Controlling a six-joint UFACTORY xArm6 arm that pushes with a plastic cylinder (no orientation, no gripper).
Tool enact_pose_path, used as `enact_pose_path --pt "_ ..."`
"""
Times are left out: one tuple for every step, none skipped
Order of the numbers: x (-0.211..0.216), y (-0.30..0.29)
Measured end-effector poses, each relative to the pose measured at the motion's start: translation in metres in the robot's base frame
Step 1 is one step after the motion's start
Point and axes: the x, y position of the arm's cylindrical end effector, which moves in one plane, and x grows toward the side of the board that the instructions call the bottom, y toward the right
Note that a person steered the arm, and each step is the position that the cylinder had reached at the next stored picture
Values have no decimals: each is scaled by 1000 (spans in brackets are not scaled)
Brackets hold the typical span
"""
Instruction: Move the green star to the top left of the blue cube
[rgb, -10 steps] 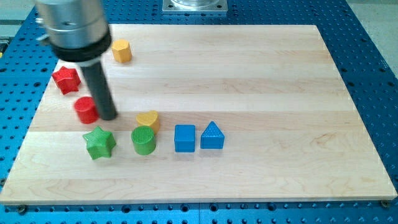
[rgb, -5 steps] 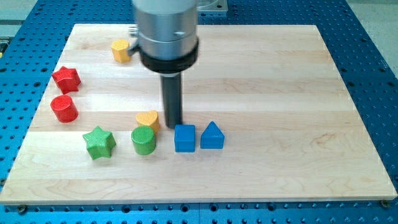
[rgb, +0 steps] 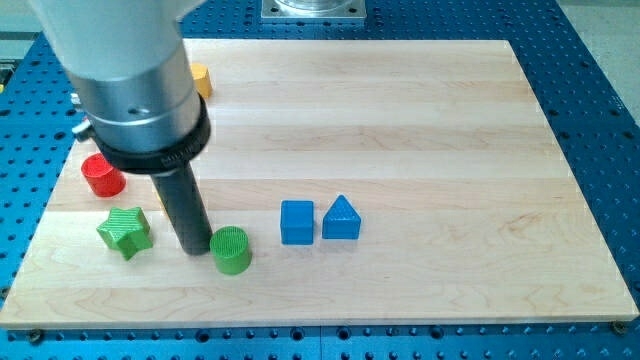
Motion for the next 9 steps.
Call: enact_pose_path --pt "14 -57" --pt "18 -109" --pt "19 -159" --pt "-1 -149" --pt "-5 -99" --pt "-15 -121" --pt "-16 -96" --pt "-16 -40" --pt "-16 -7"
